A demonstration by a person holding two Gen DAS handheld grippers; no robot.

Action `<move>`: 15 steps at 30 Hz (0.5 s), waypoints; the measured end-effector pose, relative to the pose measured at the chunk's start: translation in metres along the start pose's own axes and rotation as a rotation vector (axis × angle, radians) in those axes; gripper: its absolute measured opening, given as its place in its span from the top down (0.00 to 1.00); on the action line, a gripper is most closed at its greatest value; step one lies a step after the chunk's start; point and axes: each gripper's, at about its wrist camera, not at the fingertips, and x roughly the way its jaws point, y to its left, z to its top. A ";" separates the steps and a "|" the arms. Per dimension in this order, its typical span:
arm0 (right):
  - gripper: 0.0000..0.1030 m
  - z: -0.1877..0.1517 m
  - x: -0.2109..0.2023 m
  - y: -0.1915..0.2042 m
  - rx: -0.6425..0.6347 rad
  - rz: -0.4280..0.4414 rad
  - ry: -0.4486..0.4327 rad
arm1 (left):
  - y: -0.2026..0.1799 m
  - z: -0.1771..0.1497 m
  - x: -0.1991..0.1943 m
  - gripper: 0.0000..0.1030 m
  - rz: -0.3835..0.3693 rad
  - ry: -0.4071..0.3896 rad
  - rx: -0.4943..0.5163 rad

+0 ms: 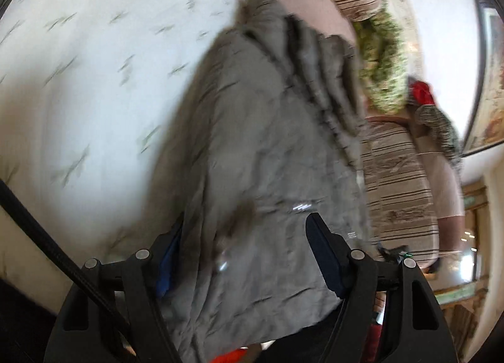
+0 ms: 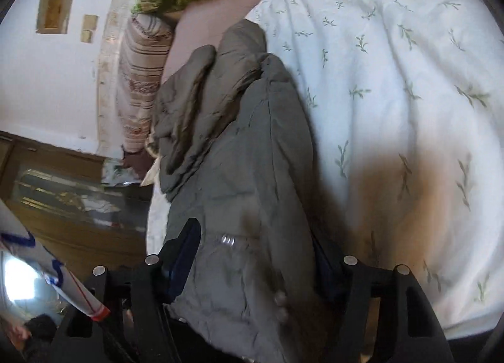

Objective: Fold large clothes

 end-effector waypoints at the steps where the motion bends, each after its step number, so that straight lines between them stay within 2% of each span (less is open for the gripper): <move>1: 0.31 -0.006 0.001 0.001 -0.027 -0.047 0.021 | 0.002 -0.007 0.002 0.30 0.014 -0.003 0.008; 5: 0.32 -0.028 0.003 0.000 -0.079 -0.122 0.072 | -0.005 -0.028 -0.006 0.30 0.004 -0.019 0.057; 9: 0.35 -0.044 -0.009 0.005 -0.084 -0.093 0.067 | -0.011 -0.053 -0.010 0.32 -0.012 -0.009 0.104; 12: 0.35 -0.056 -0.016 0.005 -0.080 -0.048 0.070 | -0.017 -0.064 0.000 0.32 0.068 -0.012 0.159; 15: 0.35 -0.067 -0.020 -0.002 -0.069 -0.038 0.078 | -0.023 -0.069 0.010 0.32 0.114 -0.025 0.184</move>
